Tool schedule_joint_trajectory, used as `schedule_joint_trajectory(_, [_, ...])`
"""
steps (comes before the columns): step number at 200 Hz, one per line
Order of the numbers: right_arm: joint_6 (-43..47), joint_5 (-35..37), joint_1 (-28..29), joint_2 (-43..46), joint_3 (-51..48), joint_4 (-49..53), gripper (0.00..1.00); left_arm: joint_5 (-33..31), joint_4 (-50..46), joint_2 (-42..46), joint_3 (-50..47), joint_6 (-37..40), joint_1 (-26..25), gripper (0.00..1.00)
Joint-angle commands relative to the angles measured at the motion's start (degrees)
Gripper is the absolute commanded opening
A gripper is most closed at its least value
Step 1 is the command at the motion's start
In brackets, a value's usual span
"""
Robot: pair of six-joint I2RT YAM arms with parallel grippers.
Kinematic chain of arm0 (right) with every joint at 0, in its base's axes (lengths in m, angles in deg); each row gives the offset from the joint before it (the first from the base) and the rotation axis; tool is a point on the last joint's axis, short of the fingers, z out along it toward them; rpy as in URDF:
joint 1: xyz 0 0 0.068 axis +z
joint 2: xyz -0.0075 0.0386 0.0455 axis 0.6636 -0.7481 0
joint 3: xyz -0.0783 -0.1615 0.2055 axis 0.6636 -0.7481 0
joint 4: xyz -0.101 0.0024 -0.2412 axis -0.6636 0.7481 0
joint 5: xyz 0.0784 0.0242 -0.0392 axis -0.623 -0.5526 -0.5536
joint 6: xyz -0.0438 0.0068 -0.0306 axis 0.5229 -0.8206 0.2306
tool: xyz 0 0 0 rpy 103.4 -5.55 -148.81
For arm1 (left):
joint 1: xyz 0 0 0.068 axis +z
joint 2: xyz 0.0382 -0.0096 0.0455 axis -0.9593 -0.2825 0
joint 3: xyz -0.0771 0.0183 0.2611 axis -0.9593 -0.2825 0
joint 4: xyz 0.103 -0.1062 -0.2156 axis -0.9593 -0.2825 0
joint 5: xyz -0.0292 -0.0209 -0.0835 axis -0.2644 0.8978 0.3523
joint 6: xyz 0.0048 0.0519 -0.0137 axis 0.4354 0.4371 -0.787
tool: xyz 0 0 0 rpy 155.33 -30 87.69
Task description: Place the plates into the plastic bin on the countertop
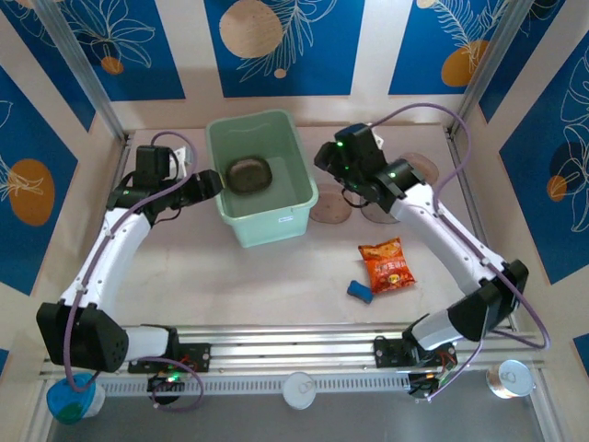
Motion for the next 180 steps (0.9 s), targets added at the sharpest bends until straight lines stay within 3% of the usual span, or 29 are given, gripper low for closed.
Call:
schedule_joint_trajectory(1, [5.85,-8.86,-5.65,2.32,-3.7,1.82,0.79,-3.1,0.86,-1.32,0.53,-0.94,-1.61,0.74])
schedule_joint_trajectory(46, [9.46,-23.17,-17.63,4.14,-14.36,4.2,0.74,-3.87,0.23,-2.16,-0.09,-1.25,-2.82,0.74])
schedule_joint_trajectory(80, [11.49,-31.06,-21.69,1.57,-19.3,2.6,0.69,-4.93,-0.54,-2.36,-0.21,-1.03,-3.56,0.74])
schedule_joint_trajectory(131, [14.01,-31.94,-21.84,-4.38,-18.39,3.78,0.59,-5.51,0.07,-0.91,-1.38,-0.55,-3.76,0.74])
schedule_joint_trajectory(180, [13.75,-31.87,-21.23,-6.93,-18.3,3.24,0.58,-5.4,0.24,-0.86,-1.69,0.69,-3.78,0.74])
